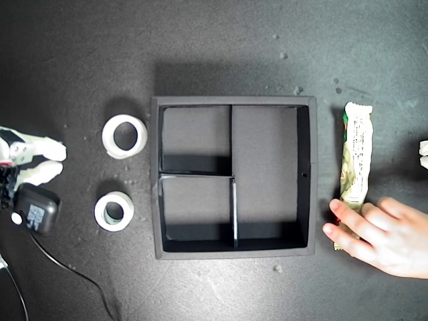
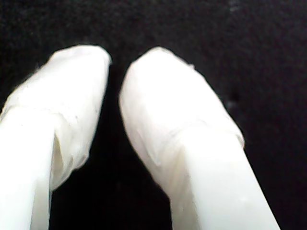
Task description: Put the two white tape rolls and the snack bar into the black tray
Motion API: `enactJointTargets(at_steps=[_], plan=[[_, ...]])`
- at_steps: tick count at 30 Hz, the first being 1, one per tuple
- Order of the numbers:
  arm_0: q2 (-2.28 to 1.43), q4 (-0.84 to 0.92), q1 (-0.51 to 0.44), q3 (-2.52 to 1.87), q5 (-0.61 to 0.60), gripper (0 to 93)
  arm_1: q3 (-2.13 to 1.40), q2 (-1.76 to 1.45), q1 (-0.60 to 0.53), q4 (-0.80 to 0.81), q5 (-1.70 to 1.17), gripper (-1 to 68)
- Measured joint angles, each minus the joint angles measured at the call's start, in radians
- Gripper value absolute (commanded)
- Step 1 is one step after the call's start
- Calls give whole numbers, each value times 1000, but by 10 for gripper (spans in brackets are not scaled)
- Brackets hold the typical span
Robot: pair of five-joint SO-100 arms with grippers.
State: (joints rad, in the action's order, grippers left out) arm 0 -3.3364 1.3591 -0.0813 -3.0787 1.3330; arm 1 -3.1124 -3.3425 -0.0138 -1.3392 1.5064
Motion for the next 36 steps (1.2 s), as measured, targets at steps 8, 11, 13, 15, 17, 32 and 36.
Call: enactJointTargets(at_steps=[8, 11, 13, 15, 17, 32, 36], plan=[[0, 0, 0, 0, 0, 27, 0, -11, -15, 5, -253, 18], [0, 0, 0, 0, 0, 27, 0, -11, -15, 8, -279, 18], [0, 0, 0, 0, 0, 27, 0, -11, -15, 8, -287, 18], [0, 0, 0, 0, 0, 27, 0, -11, -15, 8, -288, 18], [0, 0, 0, 0, 0, 27, 0, -11, -15, 8, -288, 18], [0, 0, 0, 0, 0, 27, 0, -11, -15, 8, -290, 18], [0, 0, 0, 0, 0, 27, 0, -11, -15, 8, -290, 18]])
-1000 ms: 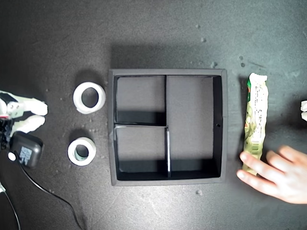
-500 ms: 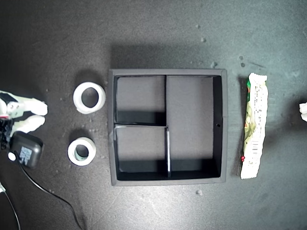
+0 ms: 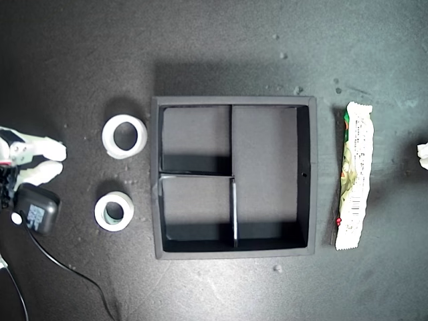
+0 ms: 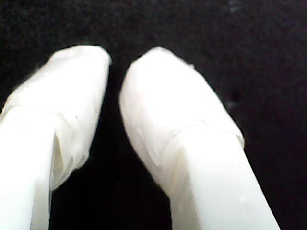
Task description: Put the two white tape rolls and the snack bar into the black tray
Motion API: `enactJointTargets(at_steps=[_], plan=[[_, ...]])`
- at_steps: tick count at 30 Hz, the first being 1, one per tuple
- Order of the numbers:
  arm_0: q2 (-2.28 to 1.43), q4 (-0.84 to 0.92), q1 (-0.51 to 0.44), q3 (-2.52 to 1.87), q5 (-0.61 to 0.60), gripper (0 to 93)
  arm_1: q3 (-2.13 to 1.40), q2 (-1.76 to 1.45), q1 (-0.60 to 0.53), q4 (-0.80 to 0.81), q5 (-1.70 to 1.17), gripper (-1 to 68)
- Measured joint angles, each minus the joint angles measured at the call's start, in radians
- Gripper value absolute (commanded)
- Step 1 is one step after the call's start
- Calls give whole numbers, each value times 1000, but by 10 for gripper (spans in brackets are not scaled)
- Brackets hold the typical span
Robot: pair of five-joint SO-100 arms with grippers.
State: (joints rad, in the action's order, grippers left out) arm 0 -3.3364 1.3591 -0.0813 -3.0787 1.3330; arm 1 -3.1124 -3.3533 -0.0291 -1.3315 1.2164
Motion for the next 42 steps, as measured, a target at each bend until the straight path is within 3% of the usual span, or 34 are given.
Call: enactJointTargets(at_steps=[34, 36, 39, 42], plan=[[0, 0, 0, 0, 0, 27, 0, 0, 0, 0, 0, 18], [0, 0, 0, 0, 40, 27, 0, 0, 2, 0, 0, 18], [0, 0, 0, 0, 144, 28, 0, 0, 41, 0, 0, 18], [0, 0, 0, 0, 176, 15, 0, 0, 172, 0, 0, 22]])
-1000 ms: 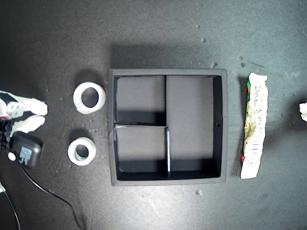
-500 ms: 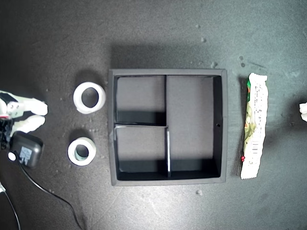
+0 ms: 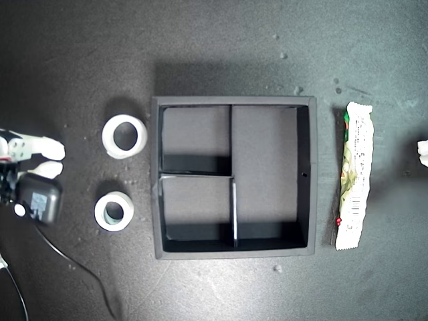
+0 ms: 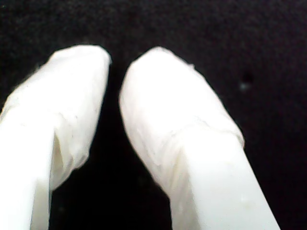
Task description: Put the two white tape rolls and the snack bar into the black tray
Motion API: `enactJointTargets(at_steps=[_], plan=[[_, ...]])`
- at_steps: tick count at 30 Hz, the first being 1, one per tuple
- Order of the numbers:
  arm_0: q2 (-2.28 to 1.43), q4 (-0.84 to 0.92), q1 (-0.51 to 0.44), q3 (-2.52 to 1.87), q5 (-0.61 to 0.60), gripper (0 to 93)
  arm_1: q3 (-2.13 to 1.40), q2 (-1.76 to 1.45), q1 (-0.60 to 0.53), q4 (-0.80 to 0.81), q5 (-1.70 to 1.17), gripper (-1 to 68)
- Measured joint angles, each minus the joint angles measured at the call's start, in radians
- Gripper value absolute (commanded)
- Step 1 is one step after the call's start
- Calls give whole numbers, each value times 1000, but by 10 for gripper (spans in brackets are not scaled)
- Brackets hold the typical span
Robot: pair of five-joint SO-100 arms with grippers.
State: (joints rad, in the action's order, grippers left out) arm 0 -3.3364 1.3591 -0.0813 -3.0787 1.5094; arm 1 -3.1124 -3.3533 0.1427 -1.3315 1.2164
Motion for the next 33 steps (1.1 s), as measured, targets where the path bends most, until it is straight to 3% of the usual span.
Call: enactJointTargets(at_steps=[5, 10, 16, 21, 28, 31, 33], plan=[[0, -46, 25, 0, -28, 0, 0, 8, 97, 91, -29, -3], [0, -89, 15, 0, 23, 0, 0, 11, 164, 272, -120, -4], [0, -193, -3, 0, -80, 0, 0, 11, 183, 494, -149, -4], [0, -253, -3, -2, -150, 3, 6, 11, 160, 707, -253, -4], [0, -152, 15, 127, -281, 91, 181, 43, 83, 715, -357, -2], [43, -147, 43, 221, -374, 175, 350, 224, 32, 713, -402, -2], [143, -186, 40, 298, -445, 181, 515, 420, -17, 690, -431, 0]])
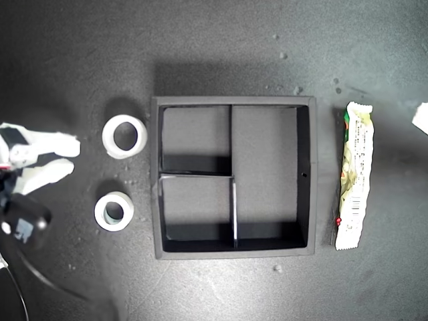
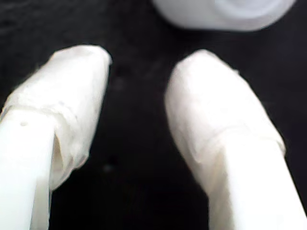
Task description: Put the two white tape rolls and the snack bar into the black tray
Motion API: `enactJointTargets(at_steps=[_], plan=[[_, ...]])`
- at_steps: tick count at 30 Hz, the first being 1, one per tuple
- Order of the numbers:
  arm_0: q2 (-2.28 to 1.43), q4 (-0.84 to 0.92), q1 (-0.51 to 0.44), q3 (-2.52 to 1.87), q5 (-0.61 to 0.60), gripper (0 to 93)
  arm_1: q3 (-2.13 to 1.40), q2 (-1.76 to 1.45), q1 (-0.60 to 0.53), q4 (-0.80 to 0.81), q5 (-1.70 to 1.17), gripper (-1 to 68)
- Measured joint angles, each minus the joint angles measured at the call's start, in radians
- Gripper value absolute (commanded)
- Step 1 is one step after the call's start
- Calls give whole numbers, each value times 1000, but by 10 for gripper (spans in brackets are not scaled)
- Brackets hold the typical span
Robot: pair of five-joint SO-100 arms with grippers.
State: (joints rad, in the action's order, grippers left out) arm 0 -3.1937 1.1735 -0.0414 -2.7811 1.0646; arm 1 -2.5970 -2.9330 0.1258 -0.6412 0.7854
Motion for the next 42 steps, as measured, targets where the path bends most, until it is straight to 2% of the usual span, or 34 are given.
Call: enactJointTargets(at_steps=[6, 11, 20, 30, 42], plan=[[360, -103, -3, 198, -143, 185, 525, 603, -103, -281, -61, 17], [577, -176, -26, 270, -230, 193, 649, 824, -196, -410, -51, 33], [882, -307, -46, 330, -334, 201, 611, 853, -299, -405, 38, 42], [1115, -318, 18, 425, -379, 198, 540, 853, -341, -316, 91, 31], [1331, -318, 51, 535, -393, 182, 503, 853, -380, -287, 97, 25]])
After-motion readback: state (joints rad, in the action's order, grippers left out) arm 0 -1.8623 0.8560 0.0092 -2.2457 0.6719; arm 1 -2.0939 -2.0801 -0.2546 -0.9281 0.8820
